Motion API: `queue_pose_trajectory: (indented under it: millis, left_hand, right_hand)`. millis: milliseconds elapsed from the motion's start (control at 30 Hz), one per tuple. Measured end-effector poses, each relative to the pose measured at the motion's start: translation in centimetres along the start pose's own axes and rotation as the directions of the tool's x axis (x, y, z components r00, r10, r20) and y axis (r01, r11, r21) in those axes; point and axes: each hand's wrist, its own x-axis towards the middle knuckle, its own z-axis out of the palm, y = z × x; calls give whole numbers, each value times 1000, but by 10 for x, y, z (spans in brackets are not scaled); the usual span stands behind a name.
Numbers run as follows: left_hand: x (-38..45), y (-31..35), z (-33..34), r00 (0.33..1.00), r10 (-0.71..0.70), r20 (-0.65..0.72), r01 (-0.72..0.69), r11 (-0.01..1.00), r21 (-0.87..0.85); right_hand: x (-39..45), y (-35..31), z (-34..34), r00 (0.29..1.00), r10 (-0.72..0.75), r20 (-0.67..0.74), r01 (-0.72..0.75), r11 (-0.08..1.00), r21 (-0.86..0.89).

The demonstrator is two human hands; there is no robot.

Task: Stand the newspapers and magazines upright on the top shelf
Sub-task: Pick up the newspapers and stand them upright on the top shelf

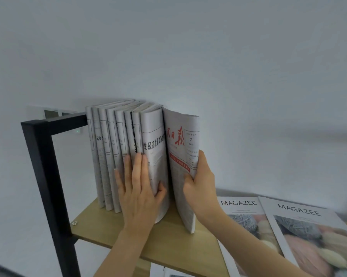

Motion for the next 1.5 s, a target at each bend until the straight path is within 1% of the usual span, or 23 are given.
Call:
queue_pose_trajectory:
  millis: [167, 267, 333, 433, 500, 567, 600, 667, 733, 800, 900, 933, 1000, 1033, 1067, 1100, 1133, 1200, 1333, 1400, 1500]
  left_hand:
    - [14, -3, -2, 996, 40, 85, -41, 999, 14]
    - [34, -2, -12, 990, 58, 131, -55, 998, -23]
    - [61, -2, -22, 990, 88, 107, -83, 995, -57]
    - [114, -9, -37, 987, 157, 46, -154, 986, -58]
    - [141, -13, -46, 984, 172, 51, -165, 980, -114]
    - [155, -16, -53, 981, 170, 95, -144, 962, -230]
    - [157, -17, -54, 977, 173, 121, -134, 951, -278]
    - [159, -20, -56, 971, 186, 150, -124, 929, -348]
    - [162, -24, -59, 969, 187, 163, -99, 894, -436]
    - [165, -27, -62, 962, 204, 183, -85, 857, -508]
    - [165, -28, -64, 953, 227, 203, -100, 862, -496]
    - [165, -28, -64, 954, 227, 197, -106, 868, -486]
    - [164, -30, -66, 955, 222, 195, -105, 872, -478]
    - [164, -29, -67, 954, 224, 198, -104, 871, -481]
    - [163, -30, -68, 954, 222, 201, -99, 868, -487]
    - [162, -29, -69, 954, 221, 203, -95, 864, -494]
    - [161, -29, -70, 954, 220, 202, -92, 861, -501]
    - [160, -29, -71, 955, 223, 194, -96, 855, -510]
    - [159, -30, -71, 950, 249, 187, -128, 860, -495]
    - [159, -30, -69, 951, 250, 182, -137, 868, -478]
    - [159, -28, -67, 956, 233, 180, -132, 885, -447]
  right_hand:
    - [3, -2, 11, 1000, -3, -6, 3, 1000, 12]
    - [6, -2, 13, 999, -13, -34, 13, 1000, 13]
    - [7, -4, 16, 999, -16, -49, 17, 1000, 17]
    - [8, -5, 23, 999, -1, -52, 3, 1000, 29]
    - [11, -7, 30, 999, 23, -46, -21, 999, 33]
    - [11, -10, 39, 999, 25, -34, -23, 998, 57]
    - [10, -11, 43, 1000, 23, -6, -22, 996, 91]
    - [8, -10, 51, 994, 8, 107, -25, 987, 158]
    - [8, -5, 54, 976, -29, 216, -10, 984, 176]
    - [10, 2, 50, 954, -57, 293, -6, 977, 212]
    - [14, 9, 38, 919, -20, 394, -99, 954, 282]
    - [13, 12, 34, 908, 19, 417, -132, 961, 244]
    - [9, 23, 30, 866, 146, 479, -191, 981, 45]
    - [6, 31, 28, 829, 228, 510, -225, 972, -69]
    - [3, 38, 26, 785, 301, 542, -264, 953, -149]
    - [0, 45, 27, 751, 346, 562, -303, 937, -171]
    - [-1, 50, 29, 736, 359, 574, -330, 931, -158]
    - [-1, 55, 38, 746, 339, 574, -326, 937, -129]
    - [7, 62, 54, 803, 286, 523, -301, 952, -60]
    - [11, 65, 55, 810, 282, 514, -306, 951, -40]
    - [16, 68, 57, 808, 286, 515, -295, 953, -66]
